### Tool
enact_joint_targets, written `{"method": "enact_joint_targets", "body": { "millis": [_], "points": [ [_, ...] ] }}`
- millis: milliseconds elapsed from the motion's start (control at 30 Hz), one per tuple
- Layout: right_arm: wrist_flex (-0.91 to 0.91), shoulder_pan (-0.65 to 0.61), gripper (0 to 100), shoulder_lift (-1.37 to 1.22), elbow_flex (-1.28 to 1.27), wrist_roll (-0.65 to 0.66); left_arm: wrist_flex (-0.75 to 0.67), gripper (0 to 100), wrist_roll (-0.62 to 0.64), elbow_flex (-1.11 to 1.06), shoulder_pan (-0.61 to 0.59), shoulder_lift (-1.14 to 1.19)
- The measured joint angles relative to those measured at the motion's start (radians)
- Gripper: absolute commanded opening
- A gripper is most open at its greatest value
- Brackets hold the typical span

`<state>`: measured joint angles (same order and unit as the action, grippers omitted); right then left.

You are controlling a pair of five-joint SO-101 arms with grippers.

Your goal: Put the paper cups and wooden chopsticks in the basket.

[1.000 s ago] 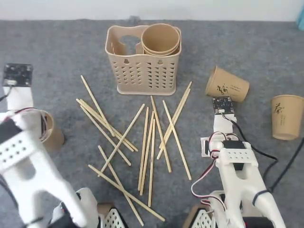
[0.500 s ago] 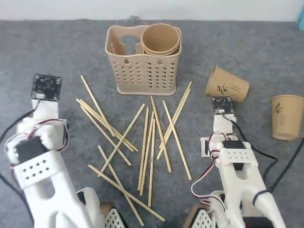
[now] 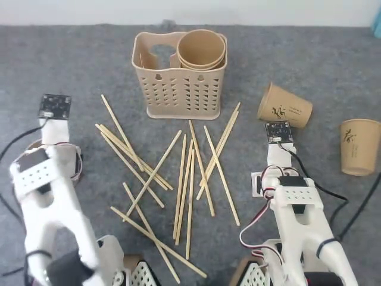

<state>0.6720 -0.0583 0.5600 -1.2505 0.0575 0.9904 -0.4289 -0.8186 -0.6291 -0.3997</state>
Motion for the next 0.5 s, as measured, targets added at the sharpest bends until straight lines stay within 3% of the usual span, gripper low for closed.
{"method": "enact_joint_targets", "body": {
  "millis": [200, 500],
  "points": [
    [0.0, 0.0, 0.8, 0.0, 0.0, 0.0, 0.071, 1, 0.103, 0.144, 0.015, 0.041],
    [0.0, 0.003, 0.8, 0.0, 0.0, 0.0, 0.476, 1, 0.224, 0.583, 0.138, 0.048]
  ]
}}
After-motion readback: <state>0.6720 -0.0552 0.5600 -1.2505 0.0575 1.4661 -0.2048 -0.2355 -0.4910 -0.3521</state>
